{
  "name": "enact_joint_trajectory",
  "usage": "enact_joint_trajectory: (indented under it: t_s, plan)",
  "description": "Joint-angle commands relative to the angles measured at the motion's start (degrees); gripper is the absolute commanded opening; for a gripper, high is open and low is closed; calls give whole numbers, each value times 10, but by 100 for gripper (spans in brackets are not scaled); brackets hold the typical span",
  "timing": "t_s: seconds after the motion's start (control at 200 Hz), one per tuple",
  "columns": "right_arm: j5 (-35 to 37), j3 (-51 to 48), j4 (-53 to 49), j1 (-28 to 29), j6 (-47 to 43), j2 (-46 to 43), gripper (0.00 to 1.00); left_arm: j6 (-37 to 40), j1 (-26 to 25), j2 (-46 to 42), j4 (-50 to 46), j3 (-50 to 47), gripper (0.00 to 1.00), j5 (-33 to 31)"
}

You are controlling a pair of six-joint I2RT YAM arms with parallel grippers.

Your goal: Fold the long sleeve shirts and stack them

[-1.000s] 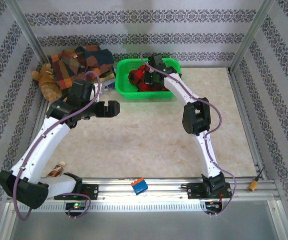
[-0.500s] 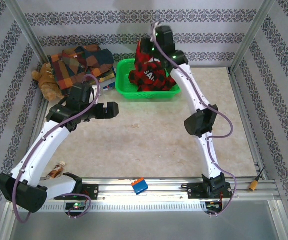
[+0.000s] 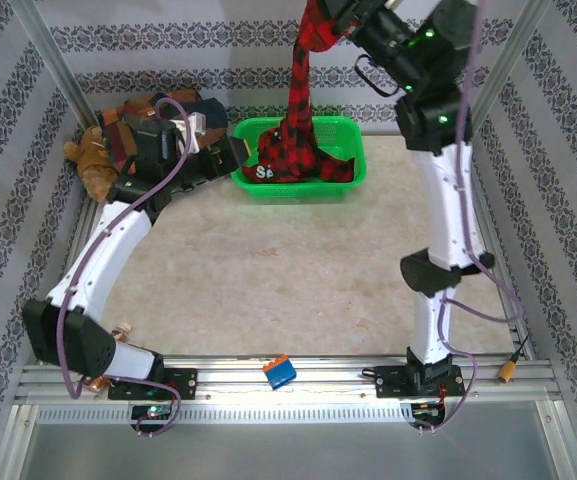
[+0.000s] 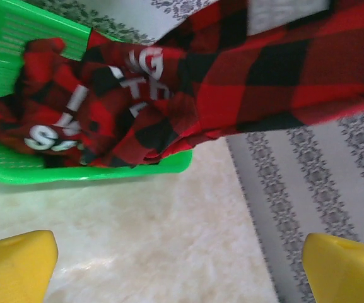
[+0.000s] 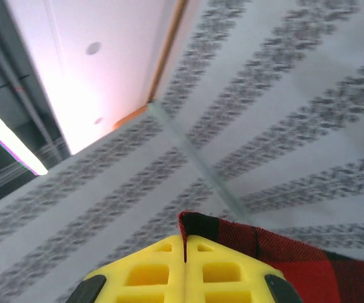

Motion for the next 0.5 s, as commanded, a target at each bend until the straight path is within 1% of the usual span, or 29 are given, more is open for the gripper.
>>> enact_joint_trajectory:
  t_s: [0.0,0.05,0.11,0.2,0.245,0.285,0.355,0.425,0.46,0.495]
  plan:
    - [-53,-72,22,9,-2,-92,0,-100,-16,44,155,-24,100,63]
    - [-51,-115,16,11,-21,-128,0,-111,-28,54,198,-29,100,76]
    - [-46,-170,22,10,-21,-164,0,-108,-46,65,232,-31,100,92]
    - [-41,-217,24,10,-29,-197,0,-87,-72,79,253,-26,100,117]
    - [-36,-229,19,10,-36,-207,0,-73,-85,86,247,-18,100,128]
    - [-33,-239,20,8,-33,-212,0,-53,-98,92,229,-9,100,132]
    - [-38,-243,19,7,-30,-213,0,1,-124,103,166,16,100,124]
    - [-36,-243,16,7,-30,-212,0,67,-144,115,72,47,100,83]
    - [-35,-242,14,7,-28,-211,0,86,-150,120,44,55,100,64]
    - [-35,-242,15,5,-24,-210,0,104,-154,126,10,65,100,31]
